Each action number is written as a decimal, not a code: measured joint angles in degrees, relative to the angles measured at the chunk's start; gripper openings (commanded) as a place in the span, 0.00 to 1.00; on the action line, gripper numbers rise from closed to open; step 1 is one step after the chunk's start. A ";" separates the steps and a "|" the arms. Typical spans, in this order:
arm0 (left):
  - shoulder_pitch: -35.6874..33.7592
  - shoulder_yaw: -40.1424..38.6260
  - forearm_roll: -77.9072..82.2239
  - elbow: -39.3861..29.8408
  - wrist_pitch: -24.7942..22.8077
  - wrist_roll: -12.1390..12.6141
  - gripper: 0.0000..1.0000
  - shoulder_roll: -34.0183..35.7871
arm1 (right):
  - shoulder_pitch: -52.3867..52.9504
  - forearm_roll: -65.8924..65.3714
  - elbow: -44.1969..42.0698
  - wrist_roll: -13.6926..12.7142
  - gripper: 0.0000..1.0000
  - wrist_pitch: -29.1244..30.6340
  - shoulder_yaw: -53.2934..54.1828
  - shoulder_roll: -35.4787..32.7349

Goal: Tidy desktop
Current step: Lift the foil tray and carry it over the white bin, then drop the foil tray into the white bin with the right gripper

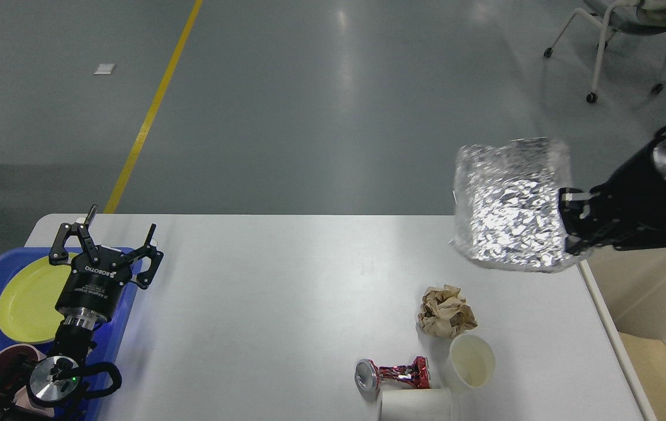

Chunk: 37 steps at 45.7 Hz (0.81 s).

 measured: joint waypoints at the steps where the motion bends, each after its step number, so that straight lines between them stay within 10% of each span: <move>1: 0.00 0.00 0.00 0.00 0.00 0.00 0.96 0.00 | -0.87 -0.87 -1.04 0.00 0.00 -0.03 -0.40 -1.86; 15: -0.03 0.00 0.00 0.00 0.00 0.00 0.96 0.00 | -19.92 -12.89 -23.57 1.04 0.00 -0.33 4.46 -25.95; 37: -0.04 0.00 0.00 0.00 0.00 0.00 0.96 0.00 | -74.17 -12.12 -59.03 2.88 0.00 -7.21 41.93 -15.85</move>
